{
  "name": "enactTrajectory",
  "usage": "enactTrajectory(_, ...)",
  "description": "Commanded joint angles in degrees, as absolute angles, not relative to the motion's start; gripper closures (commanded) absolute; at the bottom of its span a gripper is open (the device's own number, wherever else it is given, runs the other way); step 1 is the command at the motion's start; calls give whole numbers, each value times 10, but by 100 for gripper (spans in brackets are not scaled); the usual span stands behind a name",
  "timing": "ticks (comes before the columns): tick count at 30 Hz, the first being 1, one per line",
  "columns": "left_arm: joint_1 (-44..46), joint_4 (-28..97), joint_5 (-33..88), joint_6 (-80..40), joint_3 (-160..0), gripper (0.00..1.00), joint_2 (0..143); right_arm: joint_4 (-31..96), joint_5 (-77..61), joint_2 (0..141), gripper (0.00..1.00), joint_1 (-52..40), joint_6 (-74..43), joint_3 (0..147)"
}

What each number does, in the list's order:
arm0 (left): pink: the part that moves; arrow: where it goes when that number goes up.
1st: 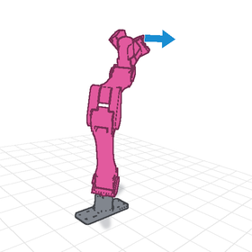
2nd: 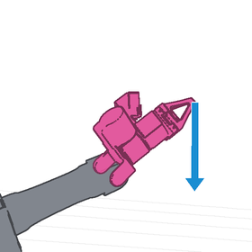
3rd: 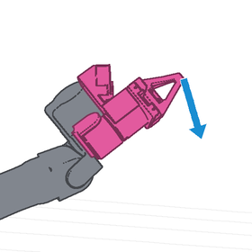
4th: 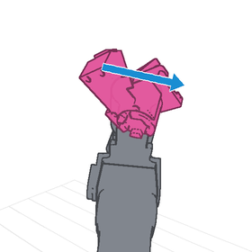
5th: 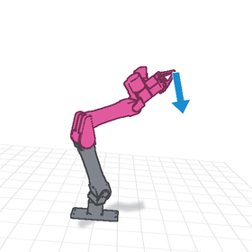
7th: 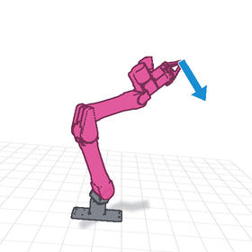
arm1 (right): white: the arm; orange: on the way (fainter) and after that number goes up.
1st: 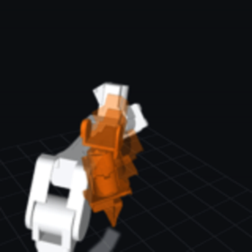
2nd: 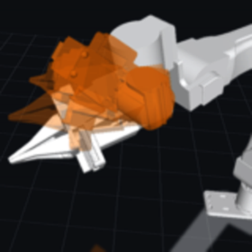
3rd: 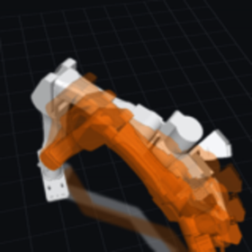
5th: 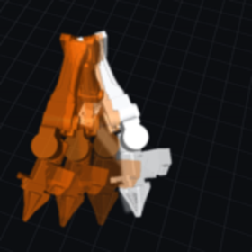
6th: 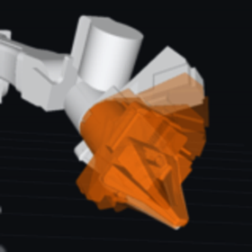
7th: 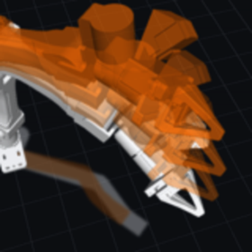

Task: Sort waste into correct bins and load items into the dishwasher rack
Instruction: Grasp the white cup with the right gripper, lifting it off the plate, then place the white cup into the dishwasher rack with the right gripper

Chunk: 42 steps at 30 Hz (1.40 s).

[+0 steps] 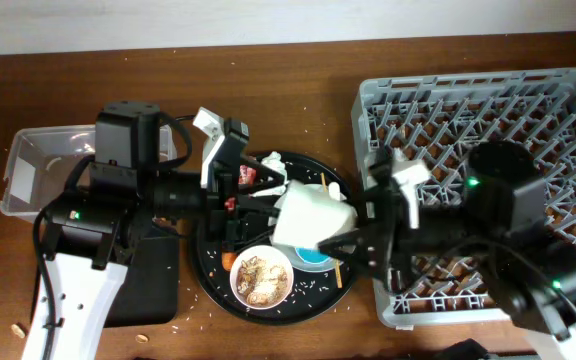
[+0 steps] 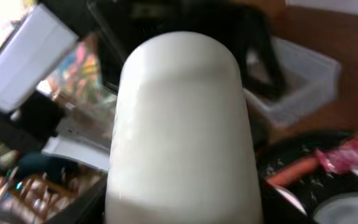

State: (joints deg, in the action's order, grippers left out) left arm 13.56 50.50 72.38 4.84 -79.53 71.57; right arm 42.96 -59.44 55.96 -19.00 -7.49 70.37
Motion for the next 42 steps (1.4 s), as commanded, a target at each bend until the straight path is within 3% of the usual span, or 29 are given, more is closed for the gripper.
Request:
enactTrajectory(1,137,475,716,53,-800,1,708,491,-541,526,53,-87,-86,708)
enactTrajectory(4,137,472,715,53,-800,1,708,616,-478,513,53,74,-87,708)
enactTrajectory(8,137,477,700,52,-800,1,708,778,-242,554,53,280,-93,708)
enactTrajectory(11,137,498,650,53,-800,1,708,804,-145,612,55,352,-114,708)
enactTrajectory(14,137,529,615,53,-800,1,708,811,-45,686,55,357,-141,708)
enactTrajectory(19,137,550,571,53,-800,1,708,811,-47,792,55,356,-140,708)
enactTrajectory(20,137,550,565,53,-800,1,708,814,-54,809,49,356,-139,708)
enactTrajectory(21,137,552,554,53,-800,1,708,818,-60,825,30,356,-138,708)
enactTrajectory(22,137,553,545,53,-800,1,708,817,-60,830,22,356,-138,708)
enactTrajectory(25,143,566,489,53,-800,1,708,819,-114,816,11,356,-123,726)
enactTrajectory(28,183,588,360,53,-799,11,708,852,-169,775,12,356,-92,781)
enactTrajectory(29,217,599,275,45,-795,22,710,859,-226,750,12,353,-65,803)
enactTrajectory(33,293,597,75,-96,-763,29,752,846,-365,644,13,313,-29,852)
enactTrajectory(35,310,573,70,-120,-746,36,795,835,-379,597,13,284,-30,855)
enactTrajectory(41,380,547,26,-141,-744,42,945,847,-360,557,12,243,-29,854)
enactTrajectory(42,388,538,27,-142,-744,48,969,847,-356,559,12,243,-29,854)
